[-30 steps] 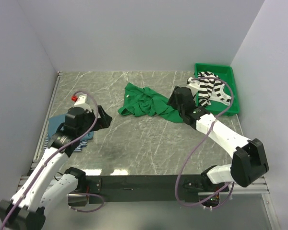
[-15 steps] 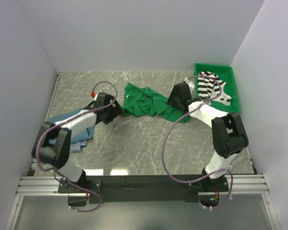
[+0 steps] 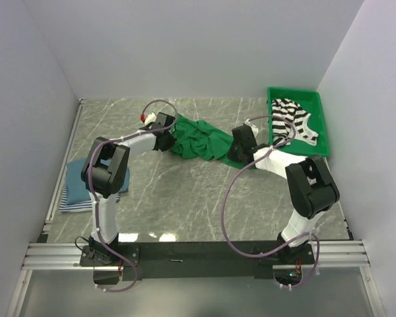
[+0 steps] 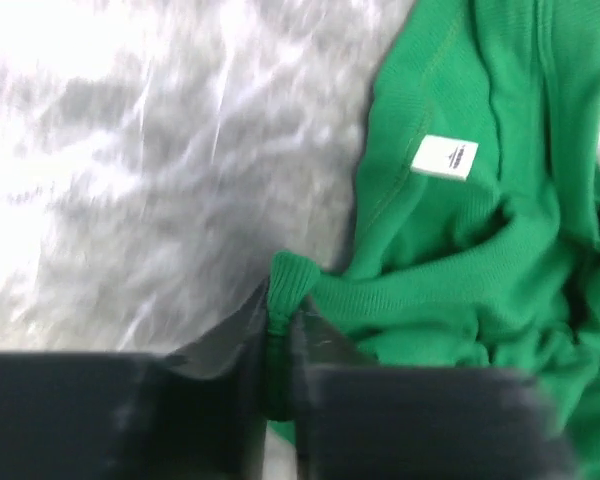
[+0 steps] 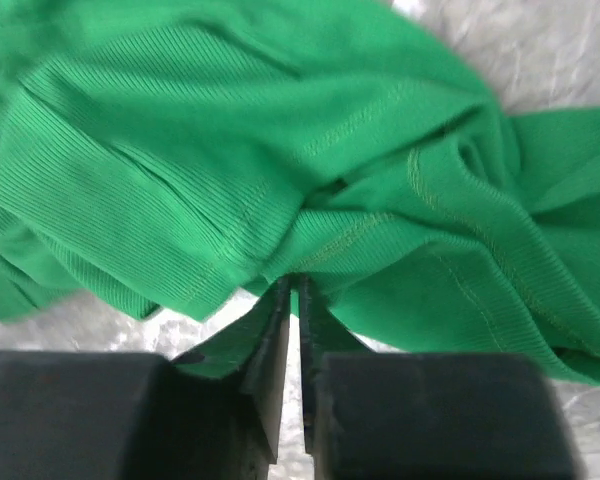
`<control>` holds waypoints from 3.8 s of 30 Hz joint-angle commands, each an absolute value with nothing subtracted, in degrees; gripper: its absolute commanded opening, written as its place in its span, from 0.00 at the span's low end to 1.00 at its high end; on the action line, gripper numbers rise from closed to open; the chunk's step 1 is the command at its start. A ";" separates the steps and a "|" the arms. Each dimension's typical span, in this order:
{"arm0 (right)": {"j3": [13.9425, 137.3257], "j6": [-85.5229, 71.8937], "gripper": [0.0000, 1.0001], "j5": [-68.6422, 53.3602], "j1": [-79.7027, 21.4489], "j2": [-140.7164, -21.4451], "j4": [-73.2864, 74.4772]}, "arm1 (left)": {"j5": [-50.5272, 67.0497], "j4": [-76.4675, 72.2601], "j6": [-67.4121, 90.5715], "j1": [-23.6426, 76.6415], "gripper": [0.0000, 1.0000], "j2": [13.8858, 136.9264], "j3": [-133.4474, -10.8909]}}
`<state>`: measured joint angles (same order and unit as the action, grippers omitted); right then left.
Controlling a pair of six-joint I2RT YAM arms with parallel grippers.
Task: Fold and stack the tank tops
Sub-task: Flatten the tank top out
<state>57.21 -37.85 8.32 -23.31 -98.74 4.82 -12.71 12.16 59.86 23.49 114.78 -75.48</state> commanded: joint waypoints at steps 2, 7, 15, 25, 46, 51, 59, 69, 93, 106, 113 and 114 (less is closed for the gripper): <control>54.06 -38.58 0.00 5.11 -24.34 -95.90 1.15 | -21.24 17.83 56.35 21.98 0.01 119.25 -86.89; 47.75 -39.28 0.00 6.42 -32.15 -88.44 1.24 | -23.20 22.67 52.13 16.71 0.01 125.06 -99.47; 42.70 -41.84 0.17 15.78 -38.32 -72.88 5.96 | -13.56 24.08 39.56 9.50 0.37 133.15 -119.70; 57.29 -37.19 0.36 10.55 -25.32 -83.65 7.64 | -11.50 18.81 40.33 14.58 0.71 116.82 -106.89; 53.97 -38.76 0.32 3.34 -17.32 -90.44 2.02 | -35.15 35.49 66.26 41.40 0.51 122.69 -107.66; 52.30 -39.20 0.30 3.34 -16.17 -88.60 1.67 | -34.54 37.36 69.08 41.48 0.50 125.24 -108.72; 50.98 -38.94 0.30 2.81 -15.29 -86.92 1.50 | -31.64 35.07 70.05 41.57 0.49 126.91 -106.70; 49.83 -39.02 0.28 2.11 -15.03 -87.28 0.62 | -30.50 34.81 71.37 41.66 0.44 128.23 -105.74; 58.00 -34.28 0.37 1.76 -12.83 -95.88 2.81 | -26.81 25.75 67.50 41.31 0.01 108.64 -83.86; 64.07 -28.74 0.49 -3.51 -12.48 -102.92 3.08 | -22.06 18.11 67.24 39.99 0.05 92.82 -60.56; 56.00 -24.97 0.50 -7.73 -14.06 -98.35 0.09 | -20.48 16.53 65.83 39.03 0.07 88.25 -54.50; 55.29 -24.79 0.50 -8.17 -14.24 -98.00 0.09 | -20.30 16.35 65.83 38.76 0.07 87.63 -52.84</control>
<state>57.74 -27.46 -5.37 -13.32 -101.23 1.67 -21.65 18.96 67.22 39.68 91.42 -55.94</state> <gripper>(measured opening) 0.499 0.068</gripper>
